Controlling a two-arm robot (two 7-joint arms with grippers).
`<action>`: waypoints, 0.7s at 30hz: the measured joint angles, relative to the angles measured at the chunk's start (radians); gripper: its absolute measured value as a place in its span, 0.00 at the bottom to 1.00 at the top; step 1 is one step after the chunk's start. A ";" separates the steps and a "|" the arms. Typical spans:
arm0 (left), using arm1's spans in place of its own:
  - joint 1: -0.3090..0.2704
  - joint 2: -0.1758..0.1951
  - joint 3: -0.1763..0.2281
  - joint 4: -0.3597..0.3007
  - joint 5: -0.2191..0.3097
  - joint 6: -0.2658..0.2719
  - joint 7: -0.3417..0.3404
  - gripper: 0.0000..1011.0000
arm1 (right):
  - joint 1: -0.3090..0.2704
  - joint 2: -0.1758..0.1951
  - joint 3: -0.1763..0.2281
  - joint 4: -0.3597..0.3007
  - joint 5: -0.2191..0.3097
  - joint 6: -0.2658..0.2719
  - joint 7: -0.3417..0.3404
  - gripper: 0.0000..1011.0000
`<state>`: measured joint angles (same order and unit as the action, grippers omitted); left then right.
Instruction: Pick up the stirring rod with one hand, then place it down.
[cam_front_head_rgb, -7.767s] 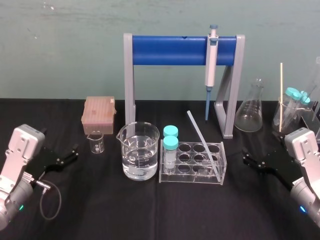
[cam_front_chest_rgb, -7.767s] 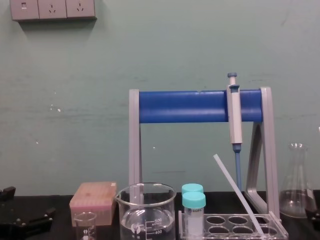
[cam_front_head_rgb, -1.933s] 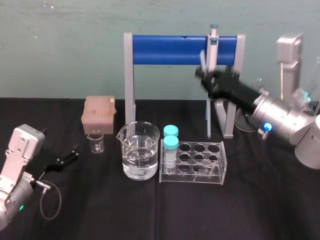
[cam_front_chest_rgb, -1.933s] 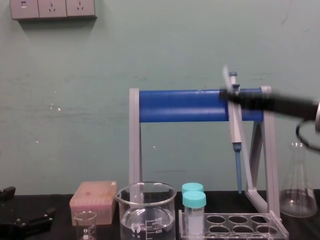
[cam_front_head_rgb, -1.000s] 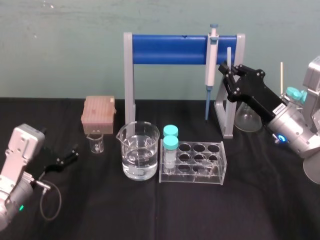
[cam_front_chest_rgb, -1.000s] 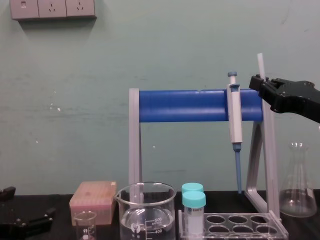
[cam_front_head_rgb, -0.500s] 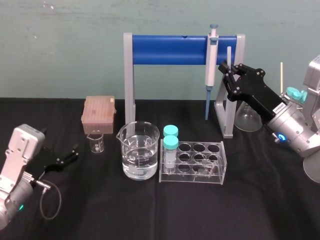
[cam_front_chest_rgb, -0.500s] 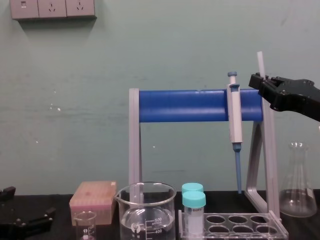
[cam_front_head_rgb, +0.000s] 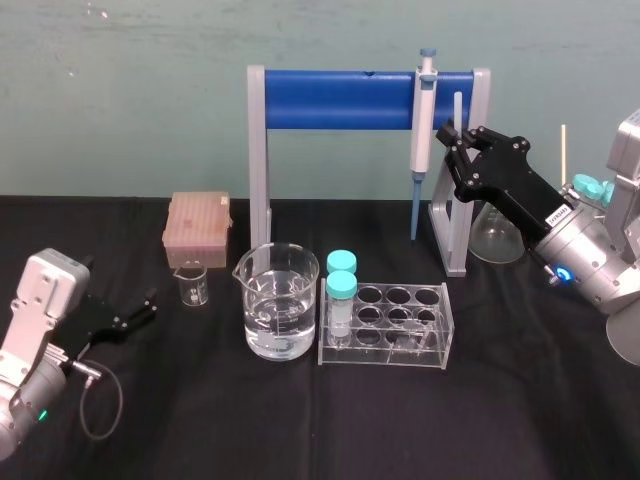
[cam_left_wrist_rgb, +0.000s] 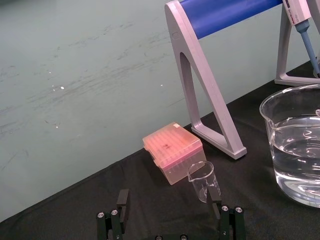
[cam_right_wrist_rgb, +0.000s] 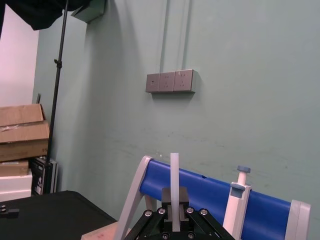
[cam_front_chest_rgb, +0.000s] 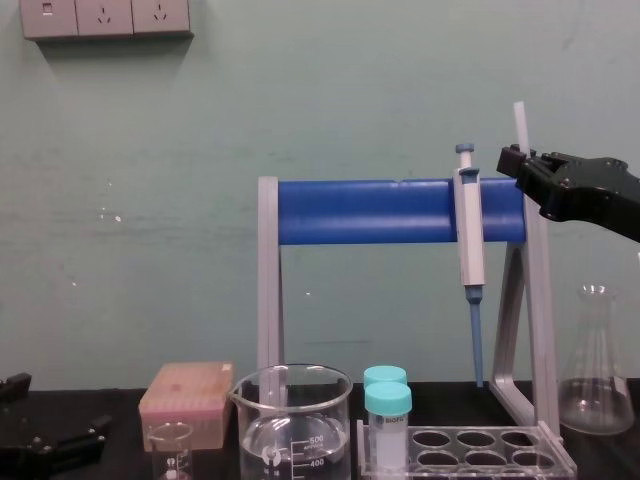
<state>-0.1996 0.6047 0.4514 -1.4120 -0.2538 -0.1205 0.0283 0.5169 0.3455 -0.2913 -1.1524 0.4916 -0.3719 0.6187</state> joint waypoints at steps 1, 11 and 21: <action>0.000 0.000 0.000 0.000 0.000 0.000 0.000 0.99 | 0.000 0.000 0.000 0.000 0.000 0.000 0.000 0.07; 0.000 0.000 0.000 0.000 0.000 0.000 0.000 0.99 | 0.000 0.000 0.000 0.000 0.000 0.000 0.000 0.07; 0.000 0.000 0.000 0.000 0.000 0.000 0.000 0.99 | 0.000 0.000 0.000 0.000 0.000 0.000 0.000 0.07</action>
<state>-0.1995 0.6047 0.4514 -1.4120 -0.2539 -0.1205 0.0283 0.5169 0.3455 -0.2914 -1.1524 0.4918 -0.3716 0.6186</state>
